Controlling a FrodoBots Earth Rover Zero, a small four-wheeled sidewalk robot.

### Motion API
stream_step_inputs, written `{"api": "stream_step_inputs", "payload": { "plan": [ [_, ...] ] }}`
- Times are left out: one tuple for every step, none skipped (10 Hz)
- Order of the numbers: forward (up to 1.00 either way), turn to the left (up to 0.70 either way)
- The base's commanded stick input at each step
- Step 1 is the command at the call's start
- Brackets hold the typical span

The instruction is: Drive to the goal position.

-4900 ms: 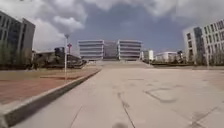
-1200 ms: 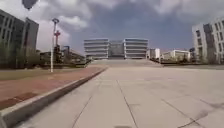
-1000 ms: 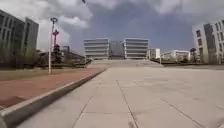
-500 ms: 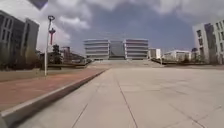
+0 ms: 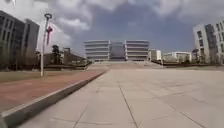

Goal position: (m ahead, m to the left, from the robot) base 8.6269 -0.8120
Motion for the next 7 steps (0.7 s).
{"api": "stream_step_inputs", "payload": {
  "plan": [
    [1.0, 0.0],
    [1.0, 0.0],
    [1.0, 0.0],
    [1.0, 0.0],
    [1.0, 0.0],
    [1.0, 0.0],
    [1.0, 0.0]
  ]
}}
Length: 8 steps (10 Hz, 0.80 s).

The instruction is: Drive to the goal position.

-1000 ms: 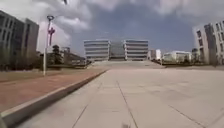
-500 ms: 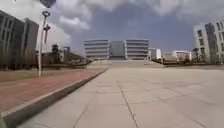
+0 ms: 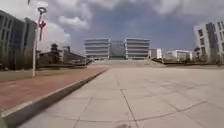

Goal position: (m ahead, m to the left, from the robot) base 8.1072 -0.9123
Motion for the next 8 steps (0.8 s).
{"api": "stream_step_inputs", "payload": {
  "plan": [
    [1.0, 0.0],
    [1.0, 0.0],
    [1.0, 0.0],
    [1.0, 0.0],
    [1.0, 0.0],
    [1.0, 0.0],
    [1.0, 0.0],
    [1.0, 0.0]
  ]
}}
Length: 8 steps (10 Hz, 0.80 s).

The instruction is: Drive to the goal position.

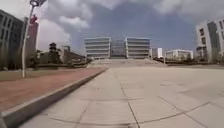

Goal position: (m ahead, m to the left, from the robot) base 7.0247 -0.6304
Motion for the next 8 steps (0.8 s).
{"api": "stream_step_inputs", "payload": {
  "plan": [
    [1.0, 0.0],
    [1.0, 0.0],
    [1.0, 0.0],
    [1.0, -0.09],
    [1.0, -0.36],
    [1.0, -0.36],
    [1.0, 0.0],
    [1.0, 0.0]
  ]
}}
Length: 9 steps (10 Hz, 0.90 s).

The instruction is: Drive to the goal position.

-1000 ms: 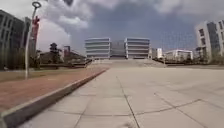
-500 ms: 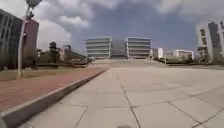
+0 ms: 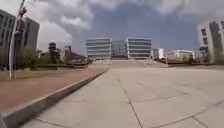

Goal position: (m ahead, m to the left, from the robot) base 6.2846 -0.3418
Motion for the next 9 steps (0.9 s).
{"api": "stream_step_inputs", "payload": {
  "plan": [
    [1.0, 0.0],
    [1.0, 0.0],
    [1.0, 0.0],
    [1.0, 0.0],
    [1.0, 0.0],
    [1.0, 0.0],
    [1.0, 0.0],
    [1.0, 0.0],
    [1.0, 0.0]
  ]
}}
